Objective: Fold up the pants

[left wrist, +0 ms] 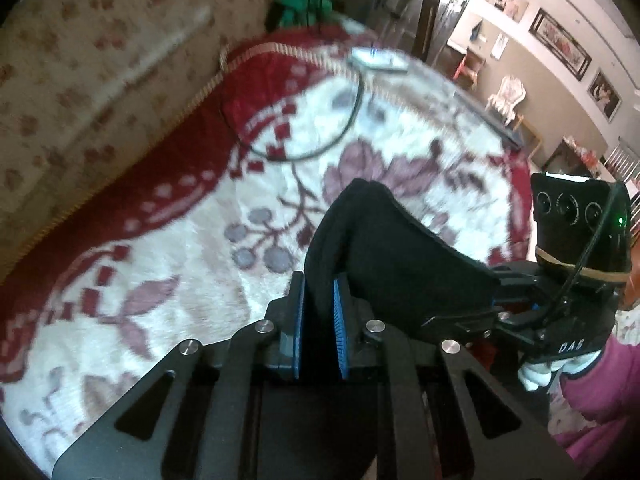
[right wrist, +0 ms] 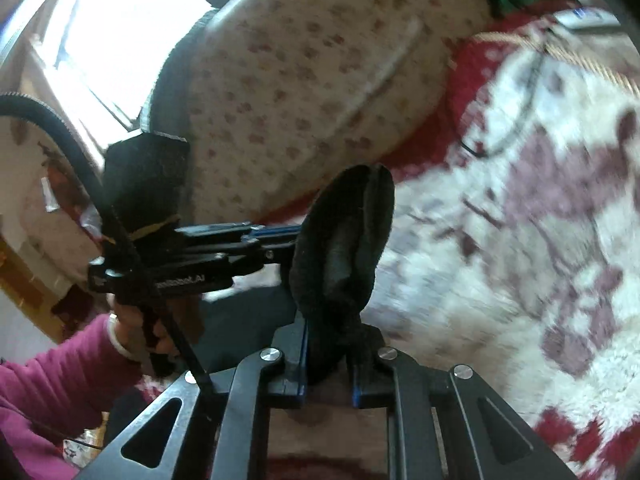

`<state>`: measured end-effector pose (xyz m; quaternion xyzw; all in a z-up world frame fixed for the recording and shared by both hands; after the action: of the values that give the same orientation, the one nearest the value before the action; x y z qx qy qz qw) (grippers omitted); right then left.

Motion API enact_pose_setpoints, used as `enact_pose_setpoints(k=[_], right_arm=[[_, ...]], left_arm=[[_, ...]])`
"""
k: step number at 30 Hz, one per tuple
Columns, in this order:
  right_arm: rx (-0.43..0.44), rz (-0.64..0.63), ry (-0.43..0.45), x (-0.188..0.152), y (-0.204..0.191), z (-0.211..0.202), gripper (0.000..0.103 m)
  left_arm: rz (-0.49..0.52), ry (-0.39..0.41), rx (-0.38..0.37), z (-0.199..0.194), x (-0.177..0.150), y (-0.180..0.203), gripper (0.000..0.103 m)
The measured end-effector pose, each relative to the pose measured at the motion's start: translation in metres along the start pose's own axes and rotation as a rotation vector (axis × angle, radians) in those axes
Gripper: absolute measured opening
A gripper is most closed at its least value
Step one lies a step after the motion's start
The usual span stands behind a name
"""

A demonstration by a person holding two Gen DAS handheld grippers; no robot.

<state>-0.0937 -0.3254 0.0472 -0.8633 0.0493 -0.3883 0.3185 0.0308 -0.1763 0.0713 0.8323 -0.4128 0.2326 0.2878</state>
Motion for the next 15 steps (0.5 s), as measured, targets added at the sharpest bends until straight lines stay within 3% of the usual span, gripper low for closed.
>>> enact_pose_setpoints(k=[6, 8, 12, 15], right_arm=[[0.113, -0.112, 0.015, 0.019, -0.069, 0.003, 0.014], [0.151, -0.155, -0.01, 0.02, -0.095, 0.017, 0.014], [0.223, -0.23, -0.084, 0.013, -0.14, 0.052, 0.014], [0.263, -0.283, -0.15, -0.001, -0.171, 0.086, 0.014]], left_arm=[[-0.033, 0.111, 0.039, -0.071, -0.005, -0.015, 0.012], [-0.06, 0.143, 0.068, -0.093, -0.015, -0.023, 0.006], [-0.171, 0.209, 0.095, -0.135, -0.044, -0.052, 0.006], [-0.239, 0.233, 0.155, -0.159, -0.076, -0.075, 0.006]])
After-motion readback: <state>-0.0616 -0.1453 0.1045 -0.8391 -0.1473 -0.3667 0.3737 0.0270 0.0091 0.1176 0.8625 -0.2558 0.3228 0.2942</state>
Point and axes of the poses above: each gripper's, at about its wrist camera, not at the fingertips, and z roughly the way its jaws point, y to its right, x to its top, the point moved 1 cm from there along z, roughly the way its jaws point, and after that the axes turned 2 degrees about y, right-handed, at the moved point
